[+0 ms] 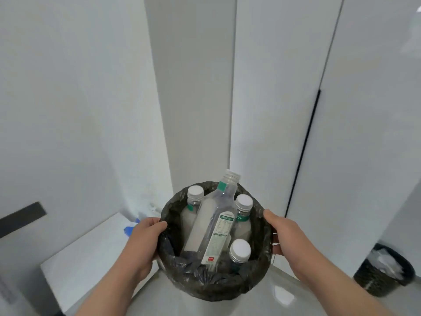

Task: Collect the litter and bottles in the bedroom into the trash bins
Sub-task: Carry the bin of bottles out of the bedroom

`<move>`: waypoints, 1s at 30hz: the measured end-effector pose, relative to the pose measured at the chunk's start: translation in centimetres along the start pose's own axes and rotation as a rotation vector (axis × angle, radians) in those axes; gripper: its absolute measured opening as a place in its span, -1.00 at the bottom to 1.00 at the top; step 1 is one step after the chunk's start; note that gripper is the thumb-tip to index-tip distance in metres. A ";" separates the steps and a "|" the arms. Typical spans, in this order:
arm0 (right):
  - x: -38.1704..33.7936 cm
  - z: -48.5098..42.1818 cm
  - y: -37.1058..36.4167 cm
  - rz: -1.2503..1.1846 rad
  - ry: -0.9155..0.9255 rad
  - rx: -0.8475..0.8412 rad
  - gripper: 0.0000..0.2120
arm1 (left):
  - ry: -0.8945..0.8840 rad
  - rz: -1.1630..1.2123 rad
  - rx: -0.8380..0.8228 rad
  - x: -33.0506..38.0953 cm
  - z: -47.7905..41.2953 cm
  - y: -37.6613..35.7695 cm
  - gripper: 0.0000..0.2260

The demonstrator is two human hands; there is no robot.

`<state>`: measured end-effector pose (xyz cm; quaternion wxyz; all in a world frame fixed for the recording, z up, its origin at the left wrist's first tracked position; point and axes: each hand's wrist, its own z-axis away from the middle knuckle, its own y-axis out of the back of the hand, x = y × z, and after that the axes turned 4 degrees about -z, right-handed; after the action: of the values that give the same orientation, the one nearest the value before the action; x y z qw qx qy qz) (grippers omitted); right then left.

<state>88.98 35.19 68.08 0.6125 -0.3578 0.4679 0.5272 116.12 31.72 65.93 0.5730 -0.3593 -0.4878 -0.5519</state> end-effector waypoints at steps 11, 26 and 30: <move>4.8 11.6 31.7 -0.286 -0.009 0.563 -0.67 | -0.036 -0.169 -0.605 3.1 9.2 -33.7 -0.88; 6.6 9.2 53.7 -0.327 -0.082 1.010 -0.68 | -0.054 -0.321 -1.076 5.6 9.1 -66.2 -0.86; 6.3 8.7 58.2 -0.313 -0.074 1.042 -0.67 | -0.084 -0.354 -1.190 7.3 9.5 -72.2 -0.87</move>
<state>33.61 56.21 67.96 0.7960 -0.0532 0.5865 0.1401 43.00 29.14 66.31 0.1549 -0.5522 -0.1711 -0.8012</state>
